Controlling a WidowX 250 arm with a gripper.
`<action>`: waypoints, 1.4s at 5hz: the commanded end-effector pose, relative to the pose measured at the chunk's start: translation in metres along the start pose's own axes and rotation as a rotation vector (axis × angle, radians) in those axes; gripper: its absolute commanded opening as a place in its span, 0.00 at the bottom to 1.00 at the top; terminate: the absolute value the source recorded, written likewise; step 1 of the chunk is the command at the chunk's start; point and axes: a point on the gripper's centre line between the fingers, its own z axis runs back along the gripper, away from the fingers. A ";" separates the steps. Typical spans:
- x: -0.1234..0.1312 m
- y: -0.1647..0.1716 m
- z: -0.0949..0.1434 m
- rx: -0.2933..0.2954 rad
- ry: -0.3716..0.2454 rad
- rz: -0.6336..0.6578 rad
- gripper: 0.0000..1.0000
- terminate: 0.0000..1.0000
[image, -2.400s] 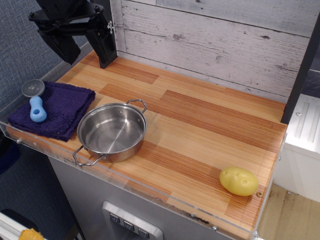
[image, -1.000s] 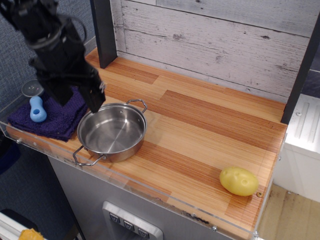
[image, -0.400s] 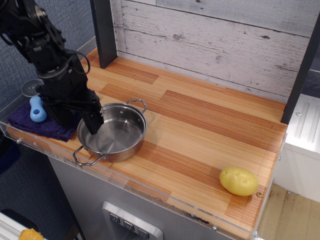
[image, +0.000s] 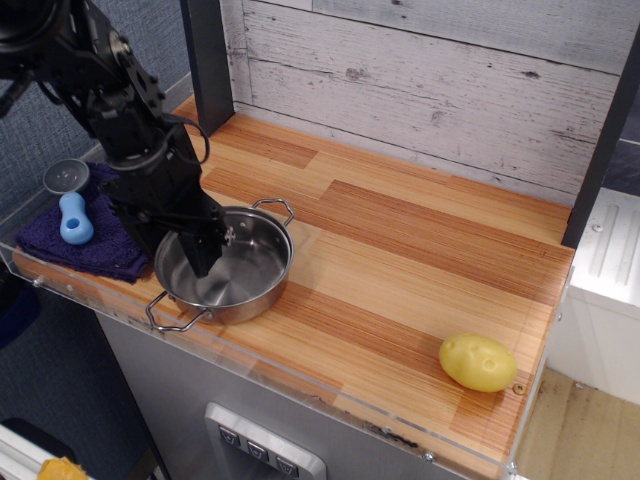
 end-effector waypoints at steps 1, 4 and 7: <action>0.003 -0.006 0.009 0.024 -0.050 -0.027 0.00 0.00; 0.012 -0.016 0.036 -0.007 -0.069 -0.040 0.00 0.00; 0.062 0.006 0.067 -0.011 -0.142 0.097 0.00 0.00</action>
